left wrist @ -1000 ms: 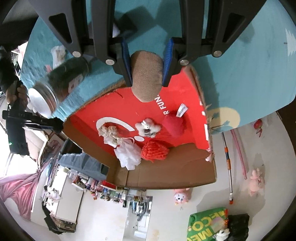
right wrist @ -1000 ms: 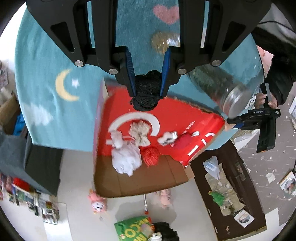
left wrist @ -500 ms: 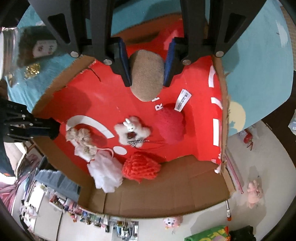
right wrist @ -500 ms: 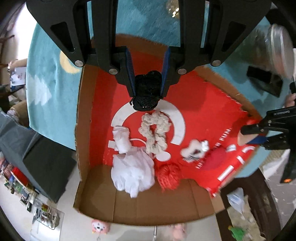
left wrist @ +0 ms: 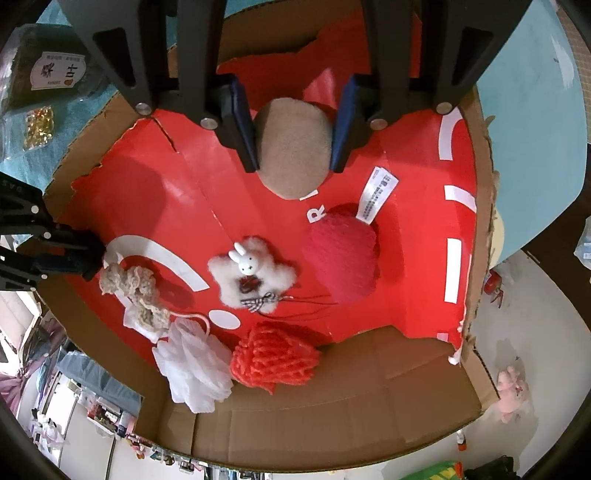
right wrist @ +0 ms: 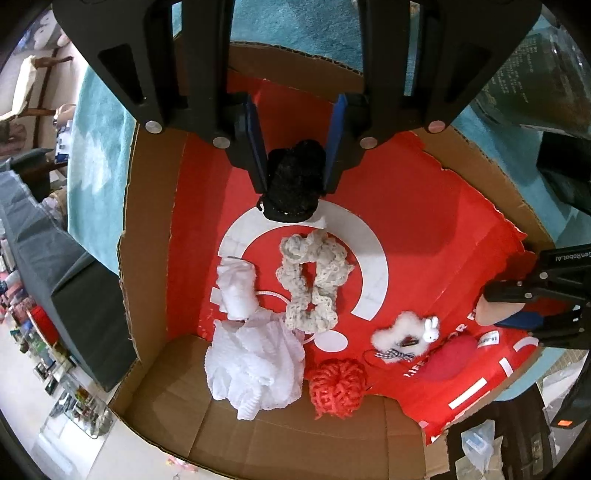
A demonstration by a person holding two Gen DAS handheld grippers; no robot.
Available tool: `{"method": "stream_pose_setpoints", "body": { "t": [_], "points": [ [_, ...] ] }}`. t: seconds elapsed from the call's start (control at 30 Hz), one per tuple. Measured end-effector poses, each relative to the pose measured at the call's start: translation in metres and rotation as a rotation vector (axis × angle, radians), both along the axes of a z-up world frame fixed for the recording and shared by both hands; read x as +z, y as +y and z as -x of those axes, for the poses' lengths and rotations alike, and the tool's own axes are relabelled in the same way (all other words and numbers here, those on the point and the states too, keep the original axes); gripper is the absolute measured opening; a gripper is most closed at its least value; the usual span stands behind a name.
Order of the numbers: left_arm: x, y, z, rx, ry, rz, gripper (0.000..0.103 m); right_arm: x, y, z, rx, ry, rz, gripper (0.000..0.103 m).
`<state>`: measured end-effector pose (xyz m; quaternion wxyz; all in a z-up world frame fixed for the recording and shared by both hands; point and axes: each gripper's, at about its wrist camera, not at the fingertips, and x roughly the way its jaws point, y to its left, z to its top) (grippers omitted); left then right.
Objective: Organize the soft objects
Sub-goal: 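Open both tools to drop the sponge and black scrunchie in the box, then withdraw both tools from the box toward the blue tube and white tissue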
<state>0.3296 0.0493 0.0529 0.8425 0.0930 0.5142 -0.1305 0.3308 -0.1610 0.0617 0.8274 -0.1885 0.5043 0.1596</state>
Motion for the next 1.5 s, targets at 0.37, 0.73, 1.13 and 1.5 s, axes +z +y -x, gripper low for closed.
{"method": "stream_pose_setpoints", "body": {
  "t": [0.37,0.73,1.13,1.5],
  "points": [
    [0.005,-0.002,0.008,-0.014,-0.026,0.024,0.061,0.007,0.016,0.010,0.045,-0.035,0.010,0.064],
    [0.047,-0.001,0.042,0.012,-0.184,0.048,0.085,0.042,0.002,0.024,-0.020,-0.091,-0.056,0.070],
    [0.125,-0.011,0.146,0.045,-0.536,0.146,0.103,0.113,-0.027,0.095,-0.085,-0.269,-0.252,0.083],
    [0.149,-0.030,0.229,0.062,-0.655,0.166,0.103,0.158,-0.040,0.200,-0.072,-0.469,-0.352,0.090]
  ]
}}
